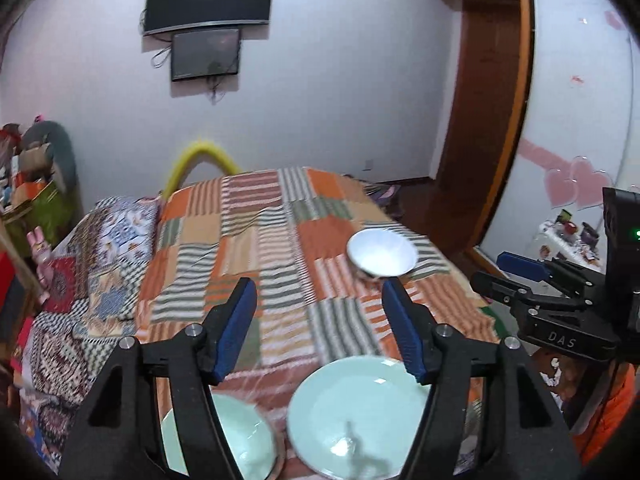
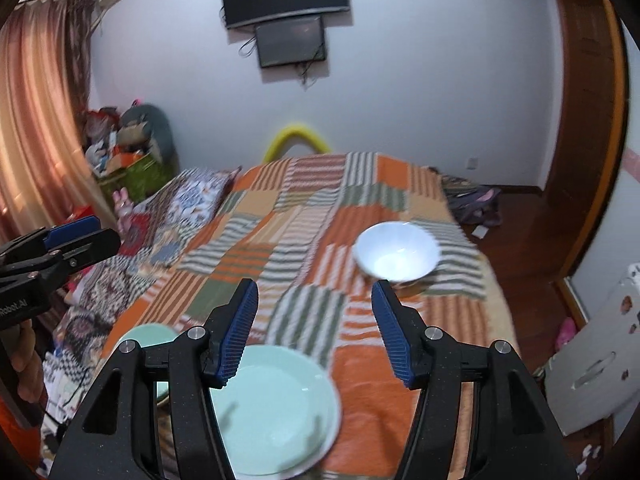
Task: Organize plates and bowls
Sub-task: 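Move both tools toward the white bowl on the quilt, then close both tools on the white bowl rim and lift it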
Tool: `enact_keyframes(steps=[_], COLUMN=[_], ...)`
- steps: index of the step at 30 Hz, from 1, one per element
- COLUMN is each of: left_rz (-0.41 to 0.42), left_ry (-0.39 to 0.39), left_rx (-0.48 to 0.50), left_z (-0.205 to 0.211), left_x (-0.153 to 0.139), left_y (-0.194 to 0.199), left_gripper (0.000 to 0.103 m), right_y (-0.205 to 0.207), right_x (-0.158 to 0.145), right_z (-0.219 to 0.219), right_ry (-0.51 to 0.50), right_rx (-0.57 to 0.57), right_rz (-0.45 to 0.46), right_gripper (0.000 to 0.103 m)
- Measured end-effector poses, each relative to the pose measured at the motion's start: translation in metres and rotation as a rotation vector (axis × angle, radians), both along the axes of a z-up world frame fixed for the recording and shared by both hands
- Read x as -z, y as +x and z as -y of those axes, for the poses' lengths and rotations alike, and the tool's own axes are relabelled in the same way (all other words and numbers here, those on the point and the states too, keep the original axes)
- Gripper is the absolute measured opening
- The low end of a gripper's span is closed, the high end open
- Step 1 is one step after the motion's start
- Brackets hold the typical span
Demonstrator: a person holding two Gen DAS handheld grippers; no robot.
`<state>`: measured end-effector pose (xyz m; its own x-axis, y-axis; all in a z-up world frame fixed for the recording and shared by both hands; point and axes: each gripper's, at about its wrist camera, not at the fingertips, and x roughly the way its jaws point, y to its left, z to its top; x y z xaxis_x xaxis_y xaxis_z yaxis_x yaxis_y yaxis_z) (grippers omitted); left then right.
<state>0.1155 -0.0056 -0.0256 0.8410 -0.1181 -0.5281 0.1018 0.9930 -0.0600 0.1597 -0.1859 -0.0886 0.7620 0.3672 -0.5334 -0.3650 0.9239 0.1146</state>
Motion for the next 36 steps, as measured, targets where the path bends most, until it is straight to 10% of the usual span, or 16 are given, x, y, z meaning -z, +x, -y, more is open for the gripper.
enact_keyframes(steps=[20, 36], left_rz=[0.007, -0.237], left_ry=[-0.017, -0.098], left_rx=[0.026, -0.009], left_z=[0.052, 0.051], left_x=[-0.011, 0.104], left_y=[0.117, 0.237], left_gripper=[0.083, 0.082], right_y=[0.073, 0.156], right_x=[-0.033, 0.049], right_z=[0.065, 0.078], right_ry=[0.034, 0.050], right_rx=[0.137, 0.121], right_rz=[0.075, -0.125], right_gripper=[0.067, 0.067])
